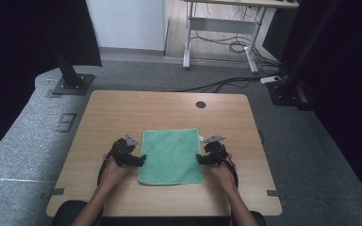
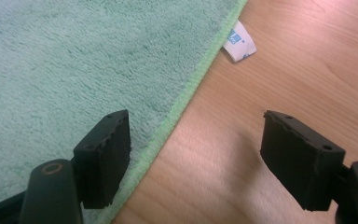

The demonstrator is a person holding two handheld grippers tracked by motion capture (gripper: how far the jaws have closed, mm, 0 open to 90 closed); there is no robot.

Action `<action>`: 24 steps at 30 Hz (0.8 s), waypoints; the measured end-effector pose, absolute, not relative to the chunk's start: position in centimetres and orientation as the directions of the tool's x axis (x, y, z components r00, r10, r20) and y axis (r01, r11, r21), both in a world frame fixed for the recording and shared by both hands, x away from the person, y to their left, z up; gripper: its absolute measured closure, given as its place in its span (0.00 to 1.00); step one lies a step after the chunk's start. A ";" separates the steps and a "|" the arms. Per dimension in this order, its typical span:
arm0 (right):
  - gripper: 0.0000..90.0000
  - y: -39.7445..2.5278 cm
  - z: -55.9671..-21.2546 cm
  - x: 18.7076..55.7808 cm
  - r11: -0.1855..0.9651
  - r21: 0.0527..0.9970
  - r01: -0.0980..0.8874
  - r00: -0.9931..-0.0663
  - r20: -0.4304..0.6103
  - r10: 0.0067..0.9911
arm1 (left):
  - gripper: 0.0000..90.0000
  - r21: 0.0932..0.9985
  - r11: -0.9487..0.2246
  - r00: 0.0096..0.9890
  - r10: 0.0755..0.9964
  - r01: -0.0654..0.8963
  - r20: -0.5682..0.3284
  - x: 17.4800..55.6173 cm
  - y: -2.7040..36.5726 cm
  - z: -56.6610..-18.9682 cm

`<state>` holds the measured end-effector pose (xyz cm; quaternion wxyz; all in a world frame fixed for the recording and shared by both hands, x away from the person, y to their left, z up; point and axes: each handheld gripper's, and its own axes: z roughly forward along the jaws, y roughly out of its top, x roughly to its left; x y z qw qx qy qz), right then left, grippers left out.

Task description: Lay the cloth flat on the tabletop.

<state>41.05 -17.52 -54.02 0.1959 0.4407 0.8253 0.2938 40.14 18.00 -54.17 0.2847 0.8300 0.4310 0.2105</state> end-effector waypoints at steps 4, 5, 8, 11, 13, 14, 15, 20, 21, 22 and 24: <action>0.27 -17.6 -54.1 41.2 0.429 0.664 0.612 -0.534 -0.052 0.844 | 0.07 0.666 -0.453 0.519 0.847 0.593 0.114 41.1 17.9 -54.3; 0.27 -17.7 -54.2 41.2 0.420 0.667 0.615 -0.531 -0.044 0.846 | 0.07 0.666 -0.454 0.519 0.847 0.592 0.116 41.3 17.9 -54.3; 0.26 -18.0 -54.2 41.2 0.413 0.667 0.619 -0.526 -0.038 0.850 | 0.07 0.672 -0.448 0.514 0.850 0.590 0.115 41.7 17.7 -54.4; 0.26 -18.2 -54.2 41.4 0.407 0.669 0.623 -0.519 -0.035 0.854 | 0.08 0.677 -0.443 0.515 0.850 0.587 0.110 41.8 17.6 -54.4; 0.26 -18.3 -54.3 41.5 0.406 0.669 0.623 -0.520 -0.033 0.854 | 0.08 0.679 -0.440 0.516 0.850 0.588 0.104 41.7 17.6 -54.5; 0.26 -18.3 -54.3 41.5 0.405 0.670 0.622 -0.518 -0.035 0.855 | 0.08 0.679 -0.439 0.518 0.849 0.588 0.100 41.7 17.6 -54.5; 0.26 -18.4 -54.3 41.5 0.404 0.671 0.622 -0.516 -0.037 0.856 | 0.08 0.680 -0.439 0.521 0.848 0.587 0.097 41.7 17.5 -54.5; 0.25 -18.7 -54.3 41.8 0.395 0.675 0.623 -0.502 -0.042 0.864 | 0.08 0.682 -0.445 0.530 0.842 0.581 0.098 41.6 17.1 -54.5; 0.25 -18.8 -54.3 41.9 0.391 0.677 0.623 -0.502 -0.037 0.864 | 0.08 0.683 -0.442 0.530 0.842 0.581 0.094 41.6 17.1 -54.5; 0.25 -18.9 -54.4 41.9 0.388 0.678 0.624 -0.500 -0.036 0.866 | 0.08 0.686 -0.436 0.529 0.844 0.583 0.086 41.6 17.1 -54.6; 0.25 -19.0 -54.4 42.0 0.383 0.681 0.624 -0.498 -0.031 0.867 | 0.08 0.687 -0.429 0.530 0.845 0.586 0.075 41.6 17.2 -54.6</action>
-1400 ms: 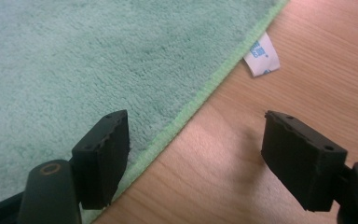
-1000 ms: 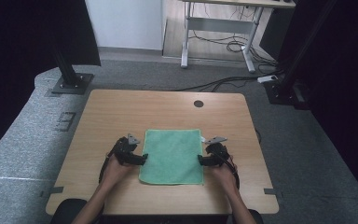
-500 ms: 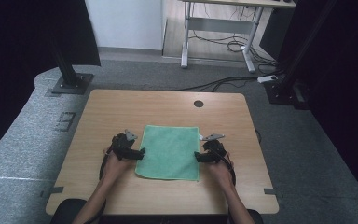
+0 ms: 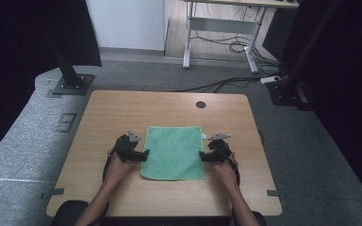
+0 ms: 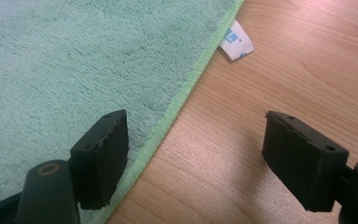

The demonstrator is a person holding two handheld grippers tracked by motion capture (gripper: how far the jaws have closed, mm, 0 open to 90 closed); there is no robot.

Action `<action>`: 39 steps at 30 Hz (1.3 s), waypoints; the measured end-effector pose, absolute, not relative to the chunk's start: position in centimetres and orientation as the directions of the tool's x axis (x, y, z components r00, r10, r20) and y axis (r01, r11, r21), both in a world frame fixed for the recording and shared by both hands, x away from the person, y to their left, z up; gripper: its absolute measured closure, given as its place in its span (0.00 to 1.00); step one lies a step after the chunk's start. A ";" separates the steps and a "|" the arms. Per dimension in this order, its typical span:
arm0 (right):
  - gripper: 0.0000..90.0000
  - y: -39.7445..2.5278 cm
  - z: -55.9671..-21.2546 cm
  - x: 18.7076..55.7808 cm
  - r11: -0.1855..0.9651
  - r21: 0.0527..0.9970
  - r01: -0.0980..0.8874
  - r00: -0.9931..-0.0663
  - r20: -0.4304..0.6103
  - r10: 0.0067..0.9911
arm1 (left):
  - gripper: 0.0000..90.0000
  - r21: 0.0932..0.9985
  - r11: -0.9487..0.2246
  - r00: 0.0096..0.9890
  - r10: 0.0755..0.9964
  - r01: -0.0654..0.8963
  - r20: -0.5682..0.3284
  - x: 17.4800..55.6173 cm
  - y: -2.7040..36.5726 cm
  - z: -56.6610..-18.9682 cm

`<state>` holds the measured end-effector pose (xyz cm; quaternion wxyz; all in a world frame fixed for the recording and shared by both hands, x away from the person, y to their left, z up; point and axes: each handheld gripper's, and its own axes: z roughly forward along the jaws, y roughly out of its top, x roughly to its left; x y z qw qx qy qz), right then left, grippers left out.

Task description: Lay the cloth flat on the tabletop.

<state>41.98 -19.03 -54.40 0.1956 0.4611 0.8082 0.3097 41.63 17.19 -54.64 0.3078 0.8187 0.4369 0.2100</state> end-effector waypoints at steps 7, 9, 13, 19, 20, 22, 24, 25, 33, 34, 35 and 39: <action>0.27 -19.1 -54.3 42.0 0.393 0.679 0.620 -0.509 -0.033 0.860 | 0.09 0.691 -0.424 0.531 0.844 0.586 0.068 41.6 17.1 -54.5; 0.27 -19.1 -54.1 41.8 0.395 0.683 0.614 -0.513 -0.035 0.858 | 0.08 0.692 -0.428 0.537 0.841 0.581 0.069 41.4 17.0 -54.2; 0.25 -19.6 -53.3 41.3 0.383 0.708 0.593 -0.525 -0.021 0.851 | 0.08 0.698 -0.440 0.562 0.825 0.566 0.064 40.7 16.9 -53.3; 0.18 -20.5 -52.2 40.5 0.371 0.724 0.582 -0.536 -0.002 0.844 | 0.05 0.698 -0.461 0.594 0.802 0.548 0.064 38.9 17.7 -52.2; 0.17 -20.7 -52.1 40.2 0.370 0.724 0.582 -0.538 0.001 0.843 | 0.04 0.698 -0.463 0.594 0.802 0.546 0.067 38.7 17.8 -52.1; 0.16 -20.8 -51.8 39.8 0.375 0.724 0.579 -0.545 0.003 0.838 | 0.03 0.698 -0.466 0.597 0.799 0.543 0.069 38.2 18.2 -51.8; 0.16 -20.9 -51.7 39.3 0.383 0.721 0.578 -0.553 0.001 0.833 | 0.03 0.702 -0.462 0.600 0.798 0.543 0.061 37.7 18.5 -51.6; 0.15 -20.9 -51.7 39.0 0.387 0.718 0.578 -0.558 0.001 0.830 | 0.03 0.703 -0.462 0.601 0.797 0.541 0.062 37.4 18.8 -51.5; 0.13 -21.6 -51.8 37.2 0.415 0.705 0.575 -0.586 0.001 0.810 | 0.01 0.714 -0.461 0.601 0.796 0.527 0.070 36.0 19.9 -51.2; 0.12 -21.7 -51.9 37.0 0.416 0.704 0.575 -0.589 0.003 0.808 | 0.00 0.714 -0.459 0.599 0.798 0.529 0.069 35.8 20.0 -51.4; 0.11 -21.9 -52.0 36.8 0.415 0.702 0.578 -0.586 0.003 0.811 | 0.00 0.712 -0.455 0.597 0.800 0.534 0.063 35.8 20.2 -51.5; 0.05 -22.3 -52.5 36.7 0.406 0.699 0.589 -0.574 0.008 0.819 | 0.00 0.706 -0.442 0.592 0.805 0.553 0.040 35.7 20.8 -52.3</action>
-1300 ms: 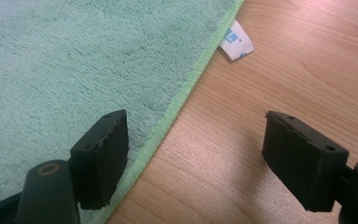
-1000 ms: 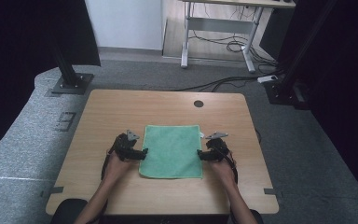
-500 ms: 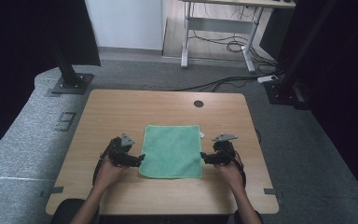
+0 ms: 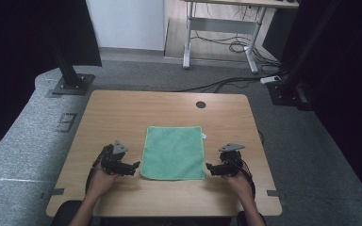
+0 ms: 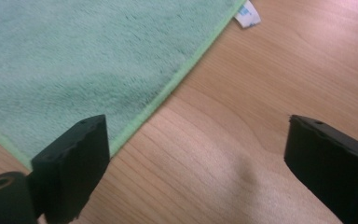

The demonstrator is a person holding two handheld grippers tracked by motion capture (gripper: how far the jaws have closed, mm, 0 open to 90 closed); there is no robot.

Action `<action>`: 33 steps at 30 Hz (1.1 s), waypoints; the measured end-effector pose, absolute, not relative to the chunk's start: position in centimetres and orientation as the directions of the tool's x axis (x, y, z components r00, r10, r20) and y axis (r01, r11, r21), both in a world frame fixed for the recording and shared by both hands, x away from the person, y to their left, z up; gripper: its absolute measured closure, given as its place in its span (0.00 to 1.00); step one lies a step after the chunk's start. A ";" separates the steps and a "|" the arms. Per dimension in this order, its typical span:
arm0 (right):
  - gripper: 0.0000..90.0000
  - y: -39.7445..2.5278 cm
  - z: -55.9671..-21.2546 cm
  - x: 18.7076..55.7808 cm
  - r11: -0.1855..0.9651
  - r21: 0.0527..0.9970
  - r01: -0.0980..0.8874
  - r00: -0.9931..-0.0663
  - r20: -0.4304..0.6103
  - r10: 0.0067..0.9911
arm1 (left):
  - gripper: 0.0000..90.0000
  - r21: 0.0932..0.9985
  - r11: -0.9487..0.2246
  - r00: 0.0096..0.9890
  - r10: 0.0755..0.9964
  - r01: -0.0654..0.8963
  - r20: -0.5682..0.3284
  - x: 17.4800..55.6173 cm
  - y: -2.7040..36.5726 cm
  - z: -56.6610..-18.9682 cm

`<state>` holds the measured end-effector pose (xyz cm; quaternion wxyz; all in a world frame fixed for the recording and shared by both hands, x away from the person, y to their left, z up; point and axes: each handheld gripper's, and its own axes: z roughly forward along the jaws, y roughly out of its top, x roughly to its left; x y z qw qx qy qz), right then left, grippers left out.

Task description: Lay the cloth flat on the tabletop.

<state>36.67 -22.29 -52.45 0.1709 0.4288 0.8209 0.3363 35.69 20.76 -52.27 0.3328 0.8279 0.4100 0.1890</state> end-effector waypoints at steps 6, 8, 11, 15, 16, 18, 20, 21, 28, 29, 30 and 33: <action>0.00 -22.7 -53.7 36.7 0.409 0.679 0.609 -0.559 0.002 0.829 | 0.00 0.697 -0.430 0.579 0.815 0.573 0.027 35.9 21.3 -53.3; 0.00 -22.8 -54.1 36.8 0.412 0.678 0.609 -0.557 -0.006 0.831 | 0.00 0.693 -0.428 0.573 0.819 0.580 0.026 36.0 21.4 -53.6; 0.00 -22.8 -54.5 36.9 0.411 0.677 0.610 -0.553 -0.007 0.833 | 0.00 0.683 -0.430 0.568 0.823 0.590 0.027 36.1 21.4 -54.1; 0.00 -22.9 -55.1 37.0 0.417 0.673 0.611 -0.551 -0.018 0.834 | 0.00 0.667 -0.440 0.563 0.825 0.601 0.036 36.3 21.5 -54.7; 0.00 -22.9 -55.2 37.0 0.410 0.678 0.610 -0.550 -0.010 0.835 | 0.00 0.670 -0.436 0.565 0.825 0.601 0.031 36.3 21.5 -54.8; 0.00 -22.9 -55.2 37.0 0.405 0.683 0.607 -0.549 -0.009 0.836 | 0.00 0.668 -0.431 0.565 0.825 0.607 0.017 36.4 21.6 -54.8; 0.00 -22.9 -55.3 37.0 0.404 0.687 0.603 -0.550 -0.008 0.835 | 0.00 0.661 -0.431 0.576 0.818 0.615 -0.003 36.5 21.6 -54.9; 0.00 -22.9 -55.4 36.9 0.400 0.691 0.602 -0.552 -0.002 0.834 | 0.00 0.660 -0.428 0.576 0.818 0.618 -0.009 36.5 21.7 -54.9; 0.00 -22.9 -55.7 36.8 0.379 0.714 0.589 -0.550 0.010 0.835 | 0.00 0.659 -0.429 0.576 0.817 0.618 -0.009 36.5 21.7 -54.9; 0.00 -22.9 -55.7 36.8 0.379 0.714 0.589 -0.550 0.010 0.835 | 0.00 0.659 -0.428 0.576 0.817 0.618 -0.009 36.5 21.7 -54.9; 0.00 -22.9 -55.7 36.8 0.379 0.714 0.589 -0.550 0.010 0.835 | 0.00 0.659 -0.429 0.576 0.817 0.618 -0.008 36.5 21.7 -54.9; 0.00 -22.8 -55.7 36.8 0.379 0.714 0.589 -0.550 0.010 0.835 | 0.00 0.659 -0.428 0.576 0.818 0.618 -0.009 36.5 21.7 -54.9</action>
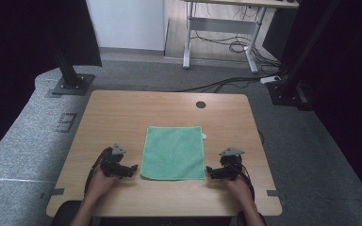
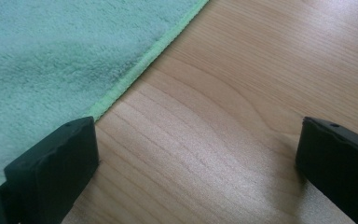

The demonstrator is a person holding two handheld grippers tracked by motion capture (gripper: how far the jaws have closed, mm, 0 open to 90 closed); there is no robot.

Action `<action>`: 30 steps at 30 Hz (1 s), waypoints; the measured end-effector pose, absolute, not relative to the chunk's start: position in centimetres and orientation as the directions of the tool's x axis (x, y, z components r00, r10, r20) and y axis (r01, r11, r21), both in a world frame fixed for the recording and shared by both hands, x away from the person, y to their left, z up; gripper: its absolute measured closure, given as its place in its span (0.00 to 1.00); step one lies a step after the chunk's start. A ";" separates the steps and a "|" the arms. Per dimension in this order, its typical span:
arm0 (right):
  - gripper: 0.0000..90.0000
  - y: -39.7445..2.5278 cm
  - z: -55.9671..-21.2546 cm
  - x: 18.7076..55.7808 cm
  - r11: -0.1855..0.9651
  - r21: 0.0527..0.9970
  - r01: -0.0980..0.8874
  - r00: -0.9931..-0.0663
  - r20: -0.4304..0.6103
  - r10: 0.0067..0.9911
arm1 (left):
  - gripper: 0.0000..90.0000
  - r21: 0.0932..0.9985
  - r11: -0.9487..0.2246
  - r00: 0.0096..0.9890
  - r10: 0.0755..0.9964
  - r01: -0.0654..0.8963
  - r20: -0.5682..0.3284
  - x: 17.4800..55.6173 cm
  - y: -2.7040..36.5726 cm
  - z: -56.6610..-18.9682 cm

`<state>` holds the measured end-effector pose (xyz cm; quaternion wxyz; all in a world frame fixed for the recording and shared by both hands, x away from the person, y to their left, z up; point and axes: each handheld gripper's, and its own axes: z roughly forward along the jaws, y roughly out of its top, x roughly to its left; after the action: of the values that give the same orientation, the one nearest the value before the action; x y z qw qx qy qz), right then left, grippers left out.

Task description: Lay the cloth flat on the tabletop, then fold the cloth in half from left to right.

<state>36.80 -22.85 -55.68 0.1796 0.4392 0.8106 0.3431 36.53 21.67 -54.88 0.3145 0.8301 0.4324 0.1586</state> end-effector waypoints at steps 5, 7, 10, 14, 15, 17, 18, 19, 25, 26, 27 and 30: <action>0.00 -22.9 -55.7 36.8 0.379 0.714 0.589 -0.550 0.011 0.835 | 0.00 0.660 -0.426 0.574 0.819 0.619 -0.010 36.5 21.7 -54.9; 0.00 -22.9 -55.7 36.8 0.379 0.714 0.589 -0.550 0.010 0.835 | 0.00 0.660 -0.426 0.574 0.819 0.619 -0.010 36.5 21.7 -54.9; 0.00 -22.9 -55.7 36.8 0.378 0.714 0.589 -0.550 0.011 0.835 | 0.00 0.660 -0.425 0.574 0.819 0.619 -0.010 36.5 21.7 -54.9; 0.00 -22.9 -55.7 36.8 0.378 0.714 0.589 -0.550 0.011 0.835 | 0.00 0.660 -0.420 0.565 0.825 0.623 -0.008 36.5 21.7 -54.9; 0.00 -22.9 -55.7 36.8 0.378 0.714 0.589 -0.550 0.011 0.835 | 0.00 0.660 -0.417 0.560 0.828 0.625 -0.008 36.6 21.7 -54.9; 0.00 -22.9 -55.7 36.8 0.379 0.714 0.589 -0.550 0.011 0.835 | 0.00 0.653 -0.414 0.553 0.833 0.634 -0.010 36.7 21.6 -54.8; 0.00 -22.9 -55.7 36.8 0.378 0.714 0.589 -0.550 0.011 0.835 | 0.00 0.648 -0.415 0.550 0.835 0.638 -0.006 36.8 21.5 -54.7; 0.00 -22.9 -55.7 36.8 0.379 0.714 0.589 -0.550 0.010 0.835 | 0.00 0.650 -0.417 0.548 0.837 0.635 0.001 36.9 21.5 -54.6; 0.00 -22.8 -55.6 36.9 0.381 0.710 0.592 -0.551 0.011 0.835 | 0.00 0.686 -0.408 0.547 0.837 0.603 0.017 38.0 21.4 -53.4; 0.00 -22.8 -55.6 36.9 0.382 0.708 0.594 -0.550 0.011 0.835 | 0.00 0.696 -0.400 0.545 0.838 0.596 0.015 38.2 21.3 -53.1; 0.00 -22.8 -55.5 36.9 0.383 0.705 0.597 -0.550 0.011 0.835 | 0.00 0.705 -0.392 0.546 0.838 0.591 0.008 38.4 21.2 -52.9; 0.00 -22.7 -55.3 36.7 0.394 0.696 0.600 -0.549 0.001 0.836 | 0.00 0.721 -0.374 0.551 0.834 0.584 -0.014 39.3 20.6 -52.5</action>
<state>36.72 -22.73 -55.34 0.1781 0.4402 0.8156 0.3306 39.28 20.58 -52.47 0.3480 0.8090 0.4382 0.1798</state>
